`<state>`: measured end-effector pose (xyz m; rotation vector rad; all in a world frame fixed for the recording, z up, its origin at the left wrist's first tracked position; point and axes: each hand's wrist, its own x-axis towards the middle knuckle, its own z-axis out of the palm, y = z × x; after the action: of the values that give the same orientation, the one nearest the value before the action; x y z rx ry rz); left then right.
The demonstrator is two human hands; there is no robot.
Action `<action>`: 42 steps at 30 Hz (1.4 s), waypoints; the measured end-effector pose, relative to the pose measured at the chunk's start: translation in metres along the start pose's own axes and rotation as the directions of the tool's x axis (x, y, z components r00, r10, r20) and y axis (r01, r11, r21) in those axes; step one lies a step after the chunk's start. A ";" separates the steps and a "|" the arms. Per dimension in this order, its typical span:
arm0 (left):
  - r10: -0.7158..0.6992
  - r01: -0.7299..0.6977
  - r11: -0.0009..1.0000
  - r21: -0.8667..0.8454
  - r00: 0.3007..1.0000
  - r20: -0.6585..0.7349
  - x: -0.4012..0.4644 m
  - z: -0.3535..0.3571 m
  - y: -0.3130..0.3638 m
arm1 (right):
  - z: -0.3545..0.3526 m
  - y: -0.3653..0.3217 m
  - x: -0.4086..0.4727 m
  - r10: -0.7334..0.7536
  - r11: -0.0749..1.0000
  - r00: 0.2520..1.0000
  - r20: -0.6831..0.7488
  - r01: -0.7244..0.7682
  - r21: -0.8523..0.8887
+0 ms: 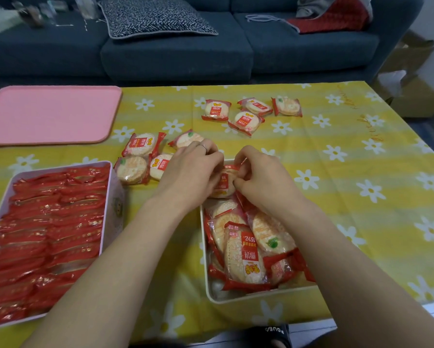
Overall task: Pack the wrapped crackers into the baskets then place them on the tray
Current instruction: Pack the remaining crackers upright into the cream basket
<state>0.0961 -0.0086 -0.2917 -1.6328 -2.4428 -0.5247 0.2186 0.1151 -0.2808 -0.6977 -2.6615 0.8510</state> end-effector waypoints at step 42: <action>-0.230 0.219 0.968 0.126 0.970 0.080 -0.001 -0.010 0.007 | 0.008 -0.007 0.006 -0.304 0.947 0.943 -0.137 0.283 -0.155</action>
<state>0.1025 -0.0111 -0.2814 -1.3741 -2.6901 -0.3333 0.2082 0.1093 -0.2830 -0.3619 -2.6033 0.5189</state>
